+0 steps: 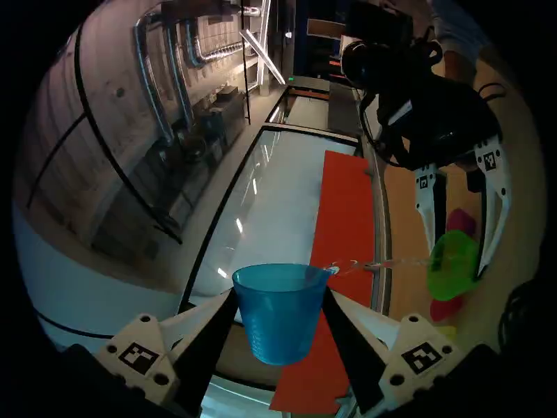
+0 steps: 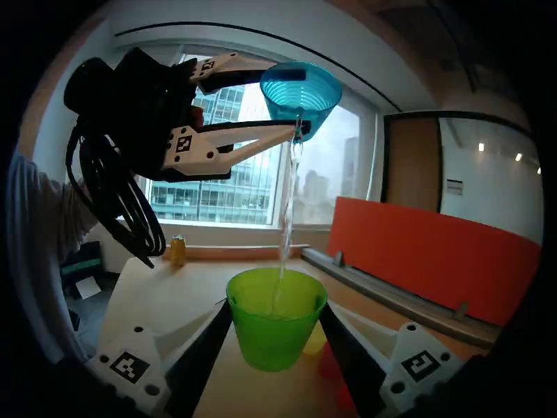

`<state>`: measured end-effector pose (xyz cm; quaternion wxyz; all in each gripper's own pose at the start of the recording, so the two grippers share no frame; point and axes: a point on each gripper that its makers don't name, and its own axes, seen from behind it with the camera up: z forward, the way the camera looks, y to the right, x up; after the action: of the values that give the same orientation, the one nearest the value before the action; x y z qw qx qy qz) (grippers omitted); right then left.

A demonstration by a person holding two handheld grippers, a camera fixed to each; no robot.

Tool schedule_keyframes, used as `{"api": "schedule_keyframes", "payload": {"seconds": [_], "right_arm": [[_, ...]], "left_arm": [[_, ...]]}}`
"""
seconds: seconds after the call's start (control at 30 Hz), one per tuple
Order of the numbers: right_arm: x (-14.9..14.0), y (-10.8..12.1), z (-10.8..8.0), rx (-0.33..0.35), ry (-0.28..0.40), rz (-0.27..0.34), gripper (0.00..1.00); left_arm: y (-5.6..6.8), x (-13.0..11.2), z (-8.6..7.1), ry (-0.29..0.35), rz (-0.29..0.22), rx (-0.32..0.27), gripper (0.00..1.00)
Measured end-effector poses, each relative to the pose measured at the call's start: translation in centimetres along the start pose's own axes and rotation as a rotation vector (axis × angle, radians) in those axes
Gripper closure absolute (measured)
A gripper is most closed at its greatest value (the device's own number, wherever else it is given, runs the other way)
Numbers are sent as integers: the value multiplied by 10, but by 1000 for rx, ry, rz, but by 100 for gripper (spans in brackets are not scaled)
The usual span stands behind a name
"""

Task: Pour water

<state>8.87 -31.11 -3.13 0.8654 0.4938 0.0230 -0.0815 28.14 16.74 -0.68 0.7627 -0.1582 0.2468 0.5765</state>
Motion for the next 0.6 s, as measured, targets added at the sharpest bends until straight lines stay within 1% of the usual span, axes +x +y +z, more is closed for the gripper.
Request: {"api": "schedule_keyframes", "payload": {"seconds": [0.27,0.47,0.6], "right_arm": [[2,-1,-2,-2,2,-2,11],[3,-2,-3,-1,2,-4,11],[3,-2,-2,-2,3,-5,11]], "left_arm": [[-1,1,0,-4,44,-4,15],[6,2,-2,-4,68,-11,15],[7,3,-1,-2,85,-8,15]]}}
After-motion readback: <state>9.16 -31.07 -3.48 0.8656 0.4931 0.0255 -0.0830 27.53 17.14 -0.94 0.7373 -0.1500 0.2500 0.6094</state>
